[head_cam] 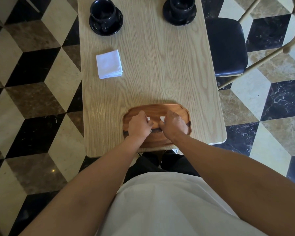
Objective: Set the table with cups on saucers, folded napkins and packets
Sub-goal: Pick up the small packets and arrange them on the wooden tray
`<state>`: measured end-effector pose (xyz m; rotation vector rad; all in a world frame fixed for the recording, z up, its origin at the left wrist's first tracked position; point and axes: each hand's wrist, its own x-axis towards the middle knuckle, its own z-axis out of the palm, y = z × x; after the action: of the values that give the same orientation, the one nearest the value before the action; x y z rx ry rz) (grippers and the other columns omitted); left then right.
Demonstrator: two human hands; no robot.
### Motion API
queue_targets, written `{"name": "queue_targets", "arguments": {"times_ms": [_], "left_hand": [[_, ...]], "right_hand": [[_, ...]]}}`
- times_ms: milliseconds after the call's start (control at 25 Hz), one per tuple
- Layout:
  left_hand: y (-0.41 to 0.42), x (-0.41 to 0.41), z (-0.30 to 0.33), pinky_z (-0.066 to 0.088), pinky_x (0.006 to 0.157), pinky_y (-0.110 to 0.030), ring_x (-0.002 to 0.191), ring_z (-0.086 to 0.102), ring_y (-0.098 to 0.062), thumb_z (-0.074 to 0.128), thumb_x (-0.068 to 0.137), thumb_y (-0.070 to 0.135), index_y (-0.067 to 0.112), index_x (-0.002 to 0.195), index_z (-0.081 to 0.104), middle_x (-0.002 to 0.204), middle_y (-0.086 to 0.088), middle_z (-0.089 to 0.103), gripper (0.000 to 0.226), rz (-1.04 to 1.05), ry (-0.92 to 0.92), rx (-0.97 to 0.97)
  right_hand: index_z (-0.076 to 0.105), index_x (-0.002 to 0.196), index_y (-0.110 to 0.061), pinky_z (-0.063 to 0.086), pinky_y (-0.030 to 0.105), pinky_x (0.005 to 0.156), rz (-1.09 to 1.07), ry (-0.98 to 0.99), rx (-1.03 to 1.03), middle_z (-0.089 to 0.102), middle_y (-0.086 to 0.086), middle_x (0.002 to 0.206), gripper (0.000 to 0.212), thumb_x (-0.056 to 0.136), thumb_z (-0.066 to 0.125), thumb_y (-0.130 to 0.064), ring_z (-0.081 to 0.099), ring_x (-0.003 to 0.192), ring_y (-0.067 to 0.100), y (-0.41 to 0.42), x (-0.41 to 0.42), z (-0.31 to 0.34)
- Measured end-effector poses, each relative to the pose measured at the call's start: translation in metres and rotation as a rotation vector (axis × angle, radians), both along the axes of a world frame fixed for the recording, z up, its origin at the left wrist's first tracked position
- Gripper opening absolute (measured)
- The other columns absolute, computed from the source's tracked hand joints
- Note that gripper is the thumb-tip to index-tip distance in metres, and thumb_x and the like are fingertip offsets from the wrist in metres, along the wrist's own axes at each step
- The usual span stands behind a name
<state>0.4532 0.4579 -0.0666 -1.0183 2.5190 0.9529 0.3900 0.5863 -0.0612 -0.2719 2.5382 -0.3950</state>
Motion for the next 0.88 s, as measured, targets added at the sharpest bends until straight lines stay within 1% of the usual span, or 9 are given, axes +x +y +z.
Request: {"name": "queue_targets", "arguments": {"times_ms": [80,160,240,360,480,600,760,840,880], "left_hand": [[0.0,0.001,0.0,0.06,0.067,-0.043,0.069,0.066,-0.018,0.07,0.09,0.028,0.017,0.085,0.055,0.073,0.003,0.063,0.02,-0.015,0.008,-0.001],[-0.001,0.003,0.003,0.06,0.067,-0.04,0.073,0.067,-0.018,0.067,0.093,0.036,0.017,0.088,0.057,0.076,0.004,0.062,0.022,-0.044,0.03,-0.004],[-0.004,0.007,0.005,0.058,0.066,-0.037,0.075,0.067,-0.018,0.063,0.096,0.038,0.016,0.09,0.059,0.076,0.005,0.06,0.023,-0.114,0.075,-0.017],[-0.008,0.014,0.005,0.051,0.068,-0.033,0.083,0.064,-0.02,0.06,0.098,0.031,0.012,0.098,0.064,0.088,-0.001,0.064,0.019,-0.262,0.152,-0.102],[-0.007,0.022,0.001,0.051,0.08,-0.035,0.095,0.061,-0.023,0.058,0.099,0.025,0.008,0.11,0.066,0.103,-0.006,0.064,0.022,-0.387,0.165,-0.15],[-0.004,0.024,0.002,0.052,0.087,-0.039,0.1,0.06,-0.023,0.057,0.101,0.025,0.008,0.118,0.065,0.109,-0.007,0.064,0.026,-0.383,0.162,-0.167],[-0.005,0.024,0.01,0.051,0.088,-0.043,0.1,0.062,-0.026,0.053,0.102,0.028,0.009,0.118,0.065,0.11,-0.008,0.066,0.028,-0.365,0.135,-0.207],[-0.013,0.019,0.016,0.05,0.09,-0.044,0.104,0.062,-0.028,0.052,0.102,0.029,0.008,0.12,0.063,0.114,-0.009,0.065,0.03,-0.35,0.132,-0.173],[-0.021,0.014,0.018,0.05,0.091,-0.044,0.108,0.061,-0.03,0.051,0.102,0.031,0.007,0.121,0.061,0.117,-0.01,0.064,0.032,-0.334,0.133,-0.167]], "right_hand": [[0.055,0.107,-0.014,0.042,0.032,0.058,0.033,0.009,0.011,0.065,0.004,0.102,0.024,0.095,0.059,-0.035,0.059,0.076,0.023,0.002,0.0,0.001],[0.056,0.109,-0.015,0.048,0.034,0.062,0.086,0.037,0.015,0.064,0.003,0.105,0.028,0.097,0.059,-0.041,0.063,0.081,0.024,0.004,0.001,0.004],[0.058,0.108,-0.016,0.048,0.032,0.062,0.111,0.088,-0.025,0.064,0.001,0.103,0.028,0.099,0.057,-0.042,0.064,0.082,0.024,0.006,0.0,0.006],[0.059,0.111,-0.013,0.046,0.031,0.063,0.178,0.119,-0.042,0.063,0.004,0.109,0.024,0.1,0.053,-0.033,0.064,0.087,0.024,0.007,-0.003,0.007],[0.057,0.118,-0.009,0.05,0.034,0.065,0.238,0.08,-0.036,0.058,0.007,0.117,0.025,0.098,0.053,-0.022,0.062,0.096,0.026,0.009,-0.001,0.004],[0.055,0.122,-0.006,0.052,0.035,0.066,0.242,0.07,-0.031,0.053,0.01,0.124,0.027,0.097,0.054,-0.018,0.06,0.101,0.027,0.009,0.002,0.001],[0.056,0.119,-0.009,0.041,0.032,0.062,0.222,0.08,-0.036,0.054,0.008,0.122,0.026,0.096,0.054,-0.022,0.061,0.099,0.026,0.013,-0.001,0.001],[0.056,0.124,-0.011,0.044,0.034,0.067,0.245,0.093,-0.033,0.053,0.007,0.127,0.03,0.098,0.054,-0.027,0.059,0.108,0.027,0.014,-0.006,0.004],[0.055,0.127,-0.012,0.047,0.037,0.075,0.284,0.11,-0.021,0.051,0.008,0.13,0.034,0.099,0.054,-0.03,0.055,0.115,0.028,0.014,-0.012,0.005]]}}
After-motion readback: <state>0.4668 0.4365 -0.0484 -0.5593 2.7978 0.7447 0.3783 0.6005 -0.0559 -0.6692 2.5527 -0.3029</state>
